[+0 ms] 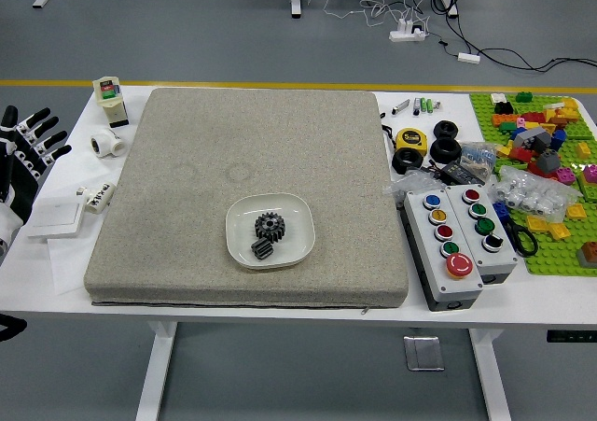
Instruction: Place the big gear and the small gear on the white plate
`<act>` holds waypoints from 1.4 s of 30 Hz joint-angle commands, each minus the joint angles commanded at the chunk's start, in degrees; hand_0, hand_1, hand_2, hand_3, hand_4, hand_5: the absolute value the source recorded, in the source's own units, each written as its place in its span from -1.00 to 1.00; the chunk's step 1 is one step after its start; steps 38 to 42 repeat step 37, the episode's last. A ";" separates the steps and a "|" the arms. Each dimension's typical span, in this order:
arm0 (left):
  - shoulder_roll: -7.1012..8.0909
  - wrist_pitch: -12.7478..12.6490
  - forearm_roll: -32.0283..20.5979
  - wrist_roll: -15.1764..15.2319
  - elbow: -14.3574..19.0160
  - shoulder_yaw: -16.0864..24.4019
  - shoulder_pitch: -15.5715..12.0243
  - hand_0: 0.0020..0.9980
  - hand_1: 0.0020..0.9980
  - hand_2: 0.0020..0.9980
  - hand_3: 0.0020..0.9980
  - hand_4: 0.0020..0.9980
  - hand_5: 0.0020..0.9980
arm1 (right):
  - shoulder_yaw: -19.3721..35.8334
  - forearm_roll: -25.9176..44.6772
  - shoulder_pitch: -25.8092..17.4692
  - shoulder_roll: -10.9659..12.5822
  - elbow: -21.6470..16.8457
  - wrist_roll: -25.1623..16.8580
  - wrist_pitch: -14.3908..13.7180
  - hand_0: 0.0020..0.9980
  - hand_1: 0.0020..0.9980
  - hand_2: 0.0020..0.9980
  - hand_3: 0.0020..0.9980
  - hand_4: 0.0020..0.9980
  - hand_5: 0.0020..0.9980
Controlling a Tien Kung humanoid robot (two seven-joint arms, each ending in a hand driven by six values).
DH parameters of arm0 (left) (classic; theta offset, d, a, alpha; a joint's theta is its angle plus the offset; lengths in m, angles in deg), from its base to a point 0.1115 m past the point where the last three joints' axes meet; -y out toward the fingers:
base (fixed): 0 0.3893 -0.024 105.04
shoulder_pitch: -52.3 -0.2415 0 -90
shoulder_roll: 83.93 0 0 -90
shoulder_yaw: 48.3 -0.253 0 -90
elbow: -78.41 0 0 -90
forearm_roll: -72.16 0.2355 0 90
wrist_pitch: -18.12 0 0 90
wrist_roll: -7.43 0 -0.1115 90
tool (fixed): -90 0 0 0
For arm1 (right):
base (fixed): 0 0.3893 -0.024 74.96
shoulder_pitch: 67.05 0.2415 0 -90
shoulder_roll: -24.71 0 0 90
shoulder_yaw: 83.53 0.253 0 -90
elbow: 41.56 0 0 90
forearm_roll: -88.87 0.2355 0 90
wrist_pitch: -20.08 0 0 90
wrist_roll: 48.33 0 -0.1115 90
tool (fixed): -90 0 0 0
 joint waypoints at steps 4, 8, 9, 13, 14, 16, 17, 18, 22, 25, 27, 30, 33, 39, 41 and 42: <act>0.05 0.04 -0.01 -0.04 0.03 -0.08 0.11 0.59 0.72 0.85 0.77 1.00 1.00 | 0.04 -0.04 0.03 0.04 -0.03 -0.01 0.01 0.51 0.60 0.65 0.49 0.84 0.57; 0.12 0.05 -0.07 -0.06 0.01 -0.18 0.26 0.59 0.72 0.85 0.77 1.00 1.00 | 0.04 0.01 0.12 0.03 -0.03 0.00 0.00 0.51 0.59 0.65 0.49 0.84 0.57; 0.12 0.05 -0.03 -0.08 -0.03 -0.17 0.31 0.59 0.72 0.85 0.77 1.00 1.00 | 0.06 0.03 0.14 0.03 -0.04 0.01 -0.01 0.51 0.59 0.65 0.49 0.84 0.57; 0.12 0.07 0.01 -0.10 -0.09 -0.22 0.48 0.59 0.73 0.85 0.77 1.00 1.00 | 0.08 0.02 0.27 0.00 -0.02 0.05 -0.01 0.51 0.59 0.65 0.49 0.84 0.57; 0.12 0.06 0.03 -0.12 -0.10 -0.17 0.49 0.59 0.73 0.85 0.77 1.00 1.00 | 0.09 0.03 0.30 0.00 -0.02 0.05 -0.01 0.51 0.59 0.65 0.49 0.84 0.57; 0.11 0.03 0.05 -0.13 -0.14 -0.10 0.49 0.59 0.73 0.85 0.77 1.00 1.00 | 0.12 0.03 0.34 0.00 -0.02 0.06 -0.01 0.51 0.59 0.65 0.49 0.84 0.57; 0.13 0.02 0.03 -0.14 -0.12 -0.10 0.49 0.59 0.73 0.85 0.77 1.00 1.00 | 0.13 0.01 0.36 0.00 -0.02 0.06 -0.01 0.51 0.59 0.65 0.49 0.84 0.57; 0.14 0.02 0.01 -0.14 -0.10 -0.10 0.49 0.59 0.73 0.85 0.77 1.00 1.00 | 0.14 0.00 0.37 0.00 -0.02 0.07 -0.01 0.51 0.59 0.65 0.49 0.84 0.57; 0.19 0.02 -0.02 -0.15 -0.08 -0.19 0.60 0.59 0.73 0.86 0.77 1.00 1.00 | 0.17 0.03 0.45 -0.03 0.00 0.06 0.01 0.51 0.60 0.65 0.49 0.84 0.57; 0.21 0.06 -0.01 -0.18 -0.03 -0.30 0.69 0.60 0.73 0.86 0.77 1.00 1.00 | 0.27 -0.02 0.51 -0.03 0.00 0.05 0.01 0.51 0.59 0.65 0.49 0.84 0.57; 0.23 0.09 -0.02 -0.20 0.01 -0.32 0.71 0.60 0.73 0.86 0.77 1.00 1.00 | 0.30 -0.02 0.52 -0.03 0.00 0.04 0.01 0.51 0.59 0.65 0.49 0.84 0.57; 0.27 0.13 -0.07 -0.19 0.15 -0.33 0.78 0.60 0.73 0.86 0.77 1.00 1.00 | 0.32 -0.05 0.54 0.04 -0.03 0.02 0.03 0.51 0.59 0.65 0.49 0.84 0.57; 0.38 0.18 -0.03 -0.21 0.21 -0.50 0.95 0.60 0.73 0.86 0.77 1.00 1.00 | 0.36 -0.04 0.57 0.04 -0.04 0.02 0.03 0.51 0.60 0.65 0.49 0.84 0.57; 0.41 0.18 -0.02 -0.25 0.21 -0.58 1.07 0.60 0.73 0.86 0.77 1.00 1.00 | 0.41 -0.04 0.61 0.04 -0.05 0.03 0.04 0.51 0.60 0.65 0.49 0.84 0.57; 0.41 0.18 -0.02 -0.25 0.21 -0.58 1.07 0.60 0.73 0.86 0.77 1.00 1.00 | 0.41 -0.04 0.61 0.04 -0.05 0.03 0.04 0.51 0.60 0.65 0.49 0.84 0.57; 0.41 0.18 -0.02 -0.25 0.21 -0.58 1.07 0.60 0.73 0.86 0.77 1.00 1.00 | 0.41 -0.04 0.61 0.04 -0.05 0.03 0.04 0.51 0.60 0.65 0.49 0.84 0.57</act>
